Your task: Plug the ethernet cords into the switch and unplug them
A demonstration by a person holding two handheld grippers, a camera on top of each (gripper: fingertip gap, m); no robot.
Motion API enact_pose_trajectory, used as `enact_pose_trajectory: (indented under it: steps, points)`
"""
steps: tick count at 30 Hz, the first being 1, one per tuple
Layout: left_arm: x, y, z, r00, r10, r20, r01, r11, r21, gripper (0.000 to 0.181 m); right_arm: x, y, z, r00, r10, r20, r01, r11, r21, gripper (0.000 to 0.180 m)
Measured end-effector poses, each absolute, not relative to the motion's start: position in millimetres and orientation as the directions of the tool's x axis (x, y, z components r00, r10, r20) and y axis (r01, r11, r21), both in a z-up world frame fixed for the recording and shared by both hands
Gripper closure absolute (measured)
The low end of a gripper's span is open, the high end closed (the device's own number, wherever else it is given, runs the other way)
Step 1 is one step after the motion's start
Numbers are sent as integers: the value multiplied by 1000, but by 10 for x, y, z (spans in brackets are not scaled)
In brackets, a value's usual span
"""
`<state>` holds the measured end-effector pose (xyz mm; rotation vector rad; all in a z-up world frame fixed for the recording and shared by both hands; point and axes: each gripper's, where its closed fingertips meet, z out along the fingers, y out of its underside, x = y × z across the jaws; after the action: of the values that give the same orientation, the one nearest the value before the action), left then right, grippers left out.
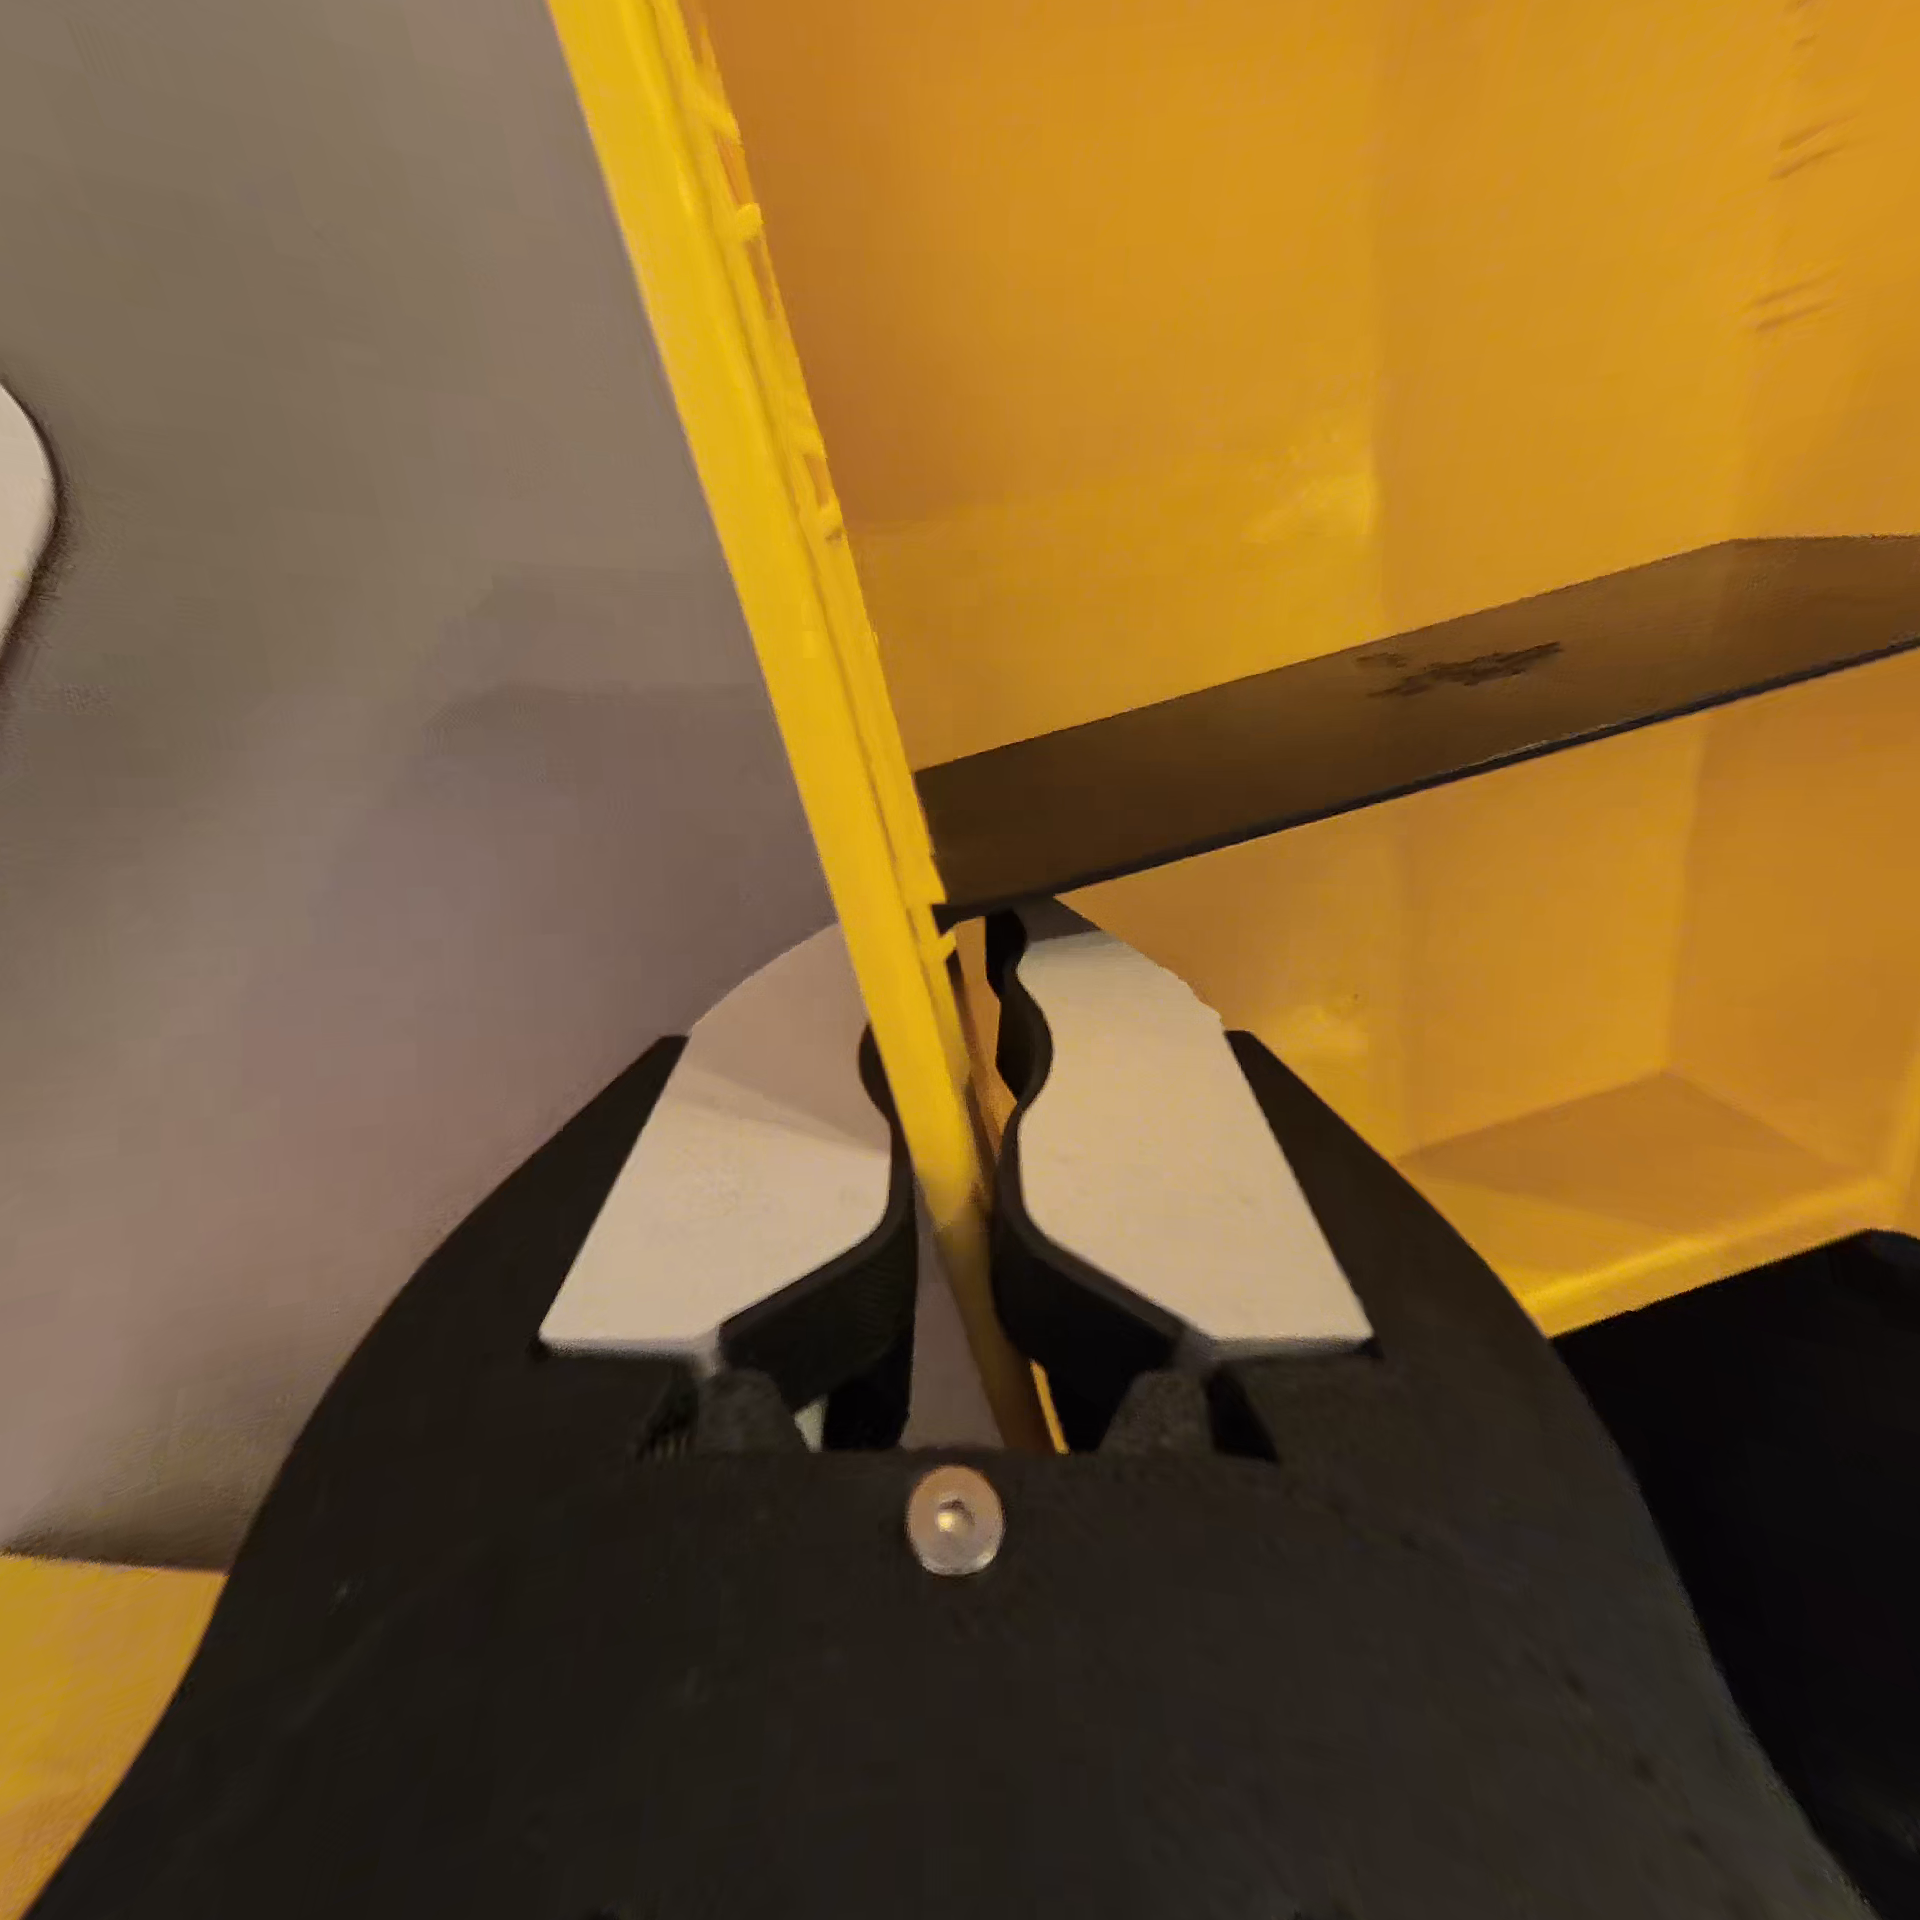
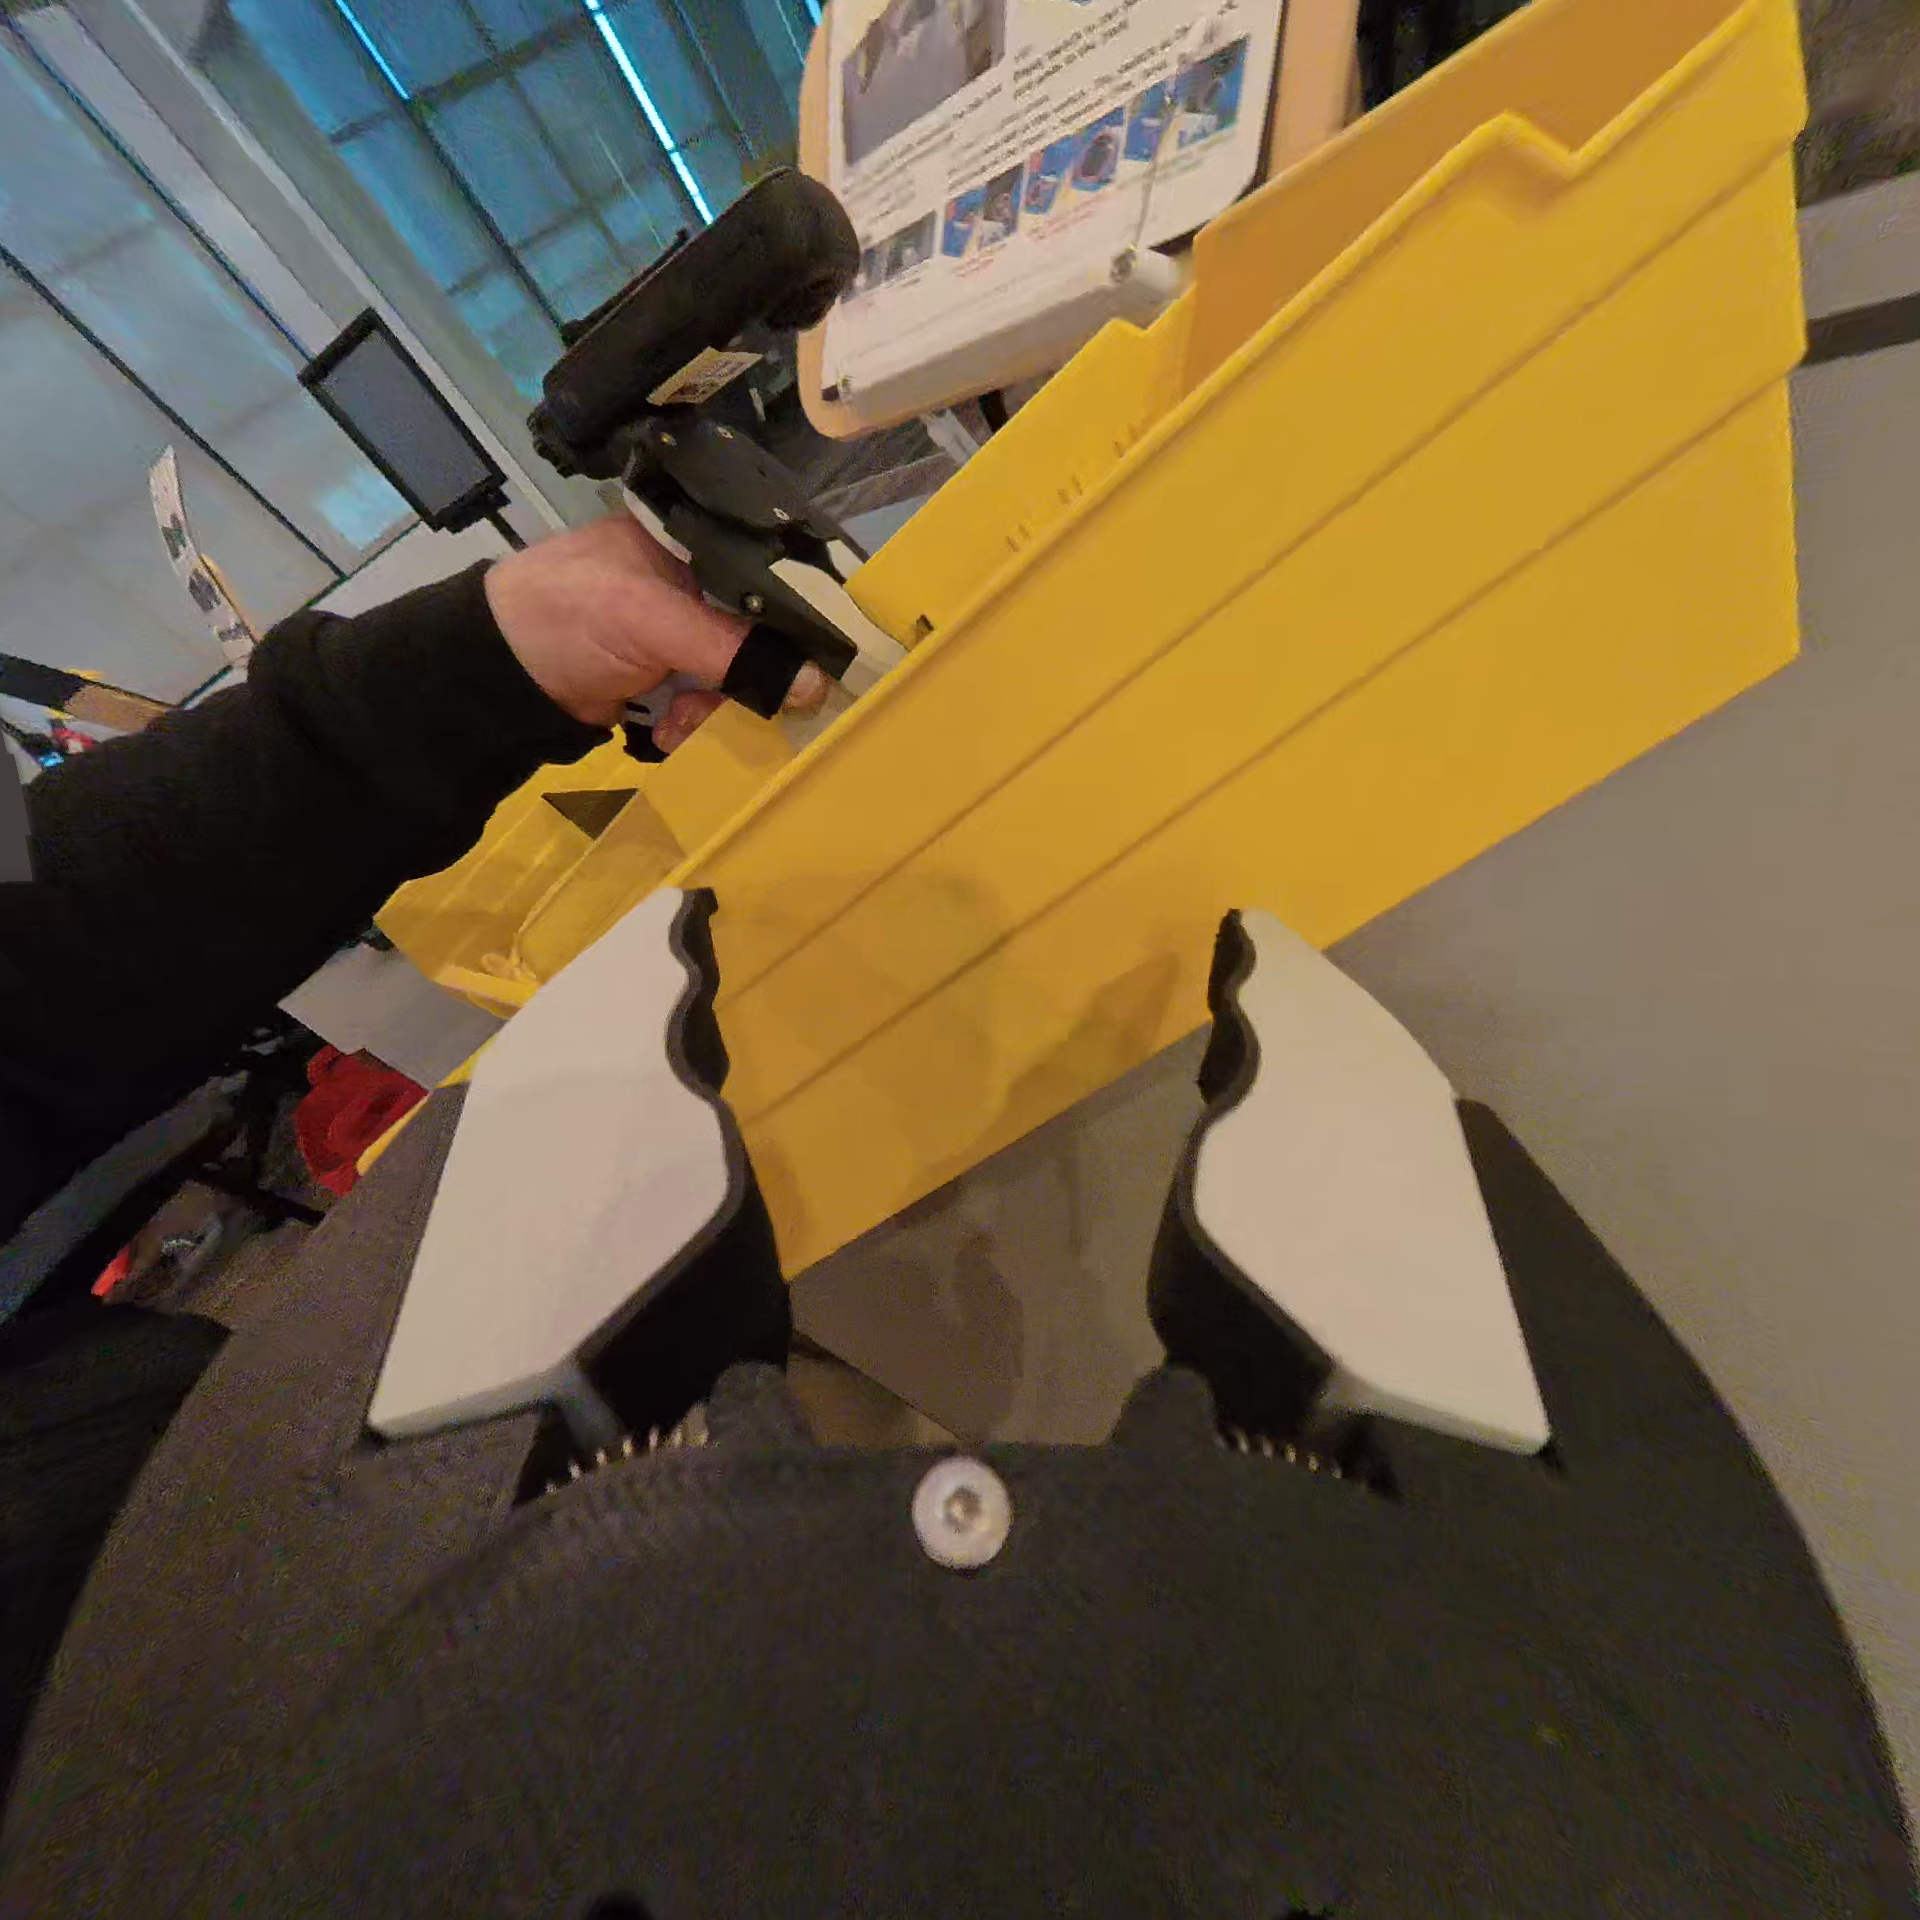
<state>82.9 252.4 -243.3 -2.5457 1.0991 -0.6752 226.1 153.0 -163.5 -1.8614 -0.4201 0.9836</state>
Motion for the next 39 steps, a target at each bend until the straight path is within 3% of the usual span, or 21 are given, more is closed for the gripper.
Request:
enact_pose_trajectory:
  steps: [8, 12, 19, 21, 26, 30, 33, 36, 39]
  points:
    - [932, 2583, -2851, 640, -657, 399, -548, -754, -362, 172, 2272, 1567, -1932, 571, 620, -538, -121, -585, -802, 83]
    - [921, 2623, -2999, 676, -629, 383, -545, -777, -314, 161, 2468, 1576, -1901, 571, 578, -583, -220, -576, -787, 78]
    - [1133, 2557, -2980, 667, -606, 434, -521, -795, -310, 144, 2217, 1576, -2322, 740, 590, -323, 109, -579, -808, 72]
    - [1192, 2495, -2941, 643, -590, 488, -502, -806, -313, 136, 2351, 1682, -2393, 791, 577, -205, 194, -553, -810, 84]
    - [1299, 2359, -2898, 605, -595, 528, -497, -801, -333, 126, 2790, 1999, -2540, 815, 562, -142, 274, -589, -761, 127]
    - [1472, 2213, -2858, 576, -596, 559, -489, -800, -349, 112, 3055, 2303, -2580, 803, 568, -180, 286, -632, -720, 137]
    - [1616, 2106, -2824, 546, -581, 604, -476, -808, -346, 106, 3251, 2525, -2600, 796, 585, -153, 355, -657, -665, 146]
    - [1732, 2140, -2853, 585, -607, 538, -439, -795, -419, 107, 3374, 2776, -2601, 791, 608, -67, 442, -643, -626, 153]
    - [1886, 2189, -2805, 580, -559, 593, -352, -828, -437, 95, 3469, 3038, -2607, 788, 614, -30, 481, -647, -592, 160]
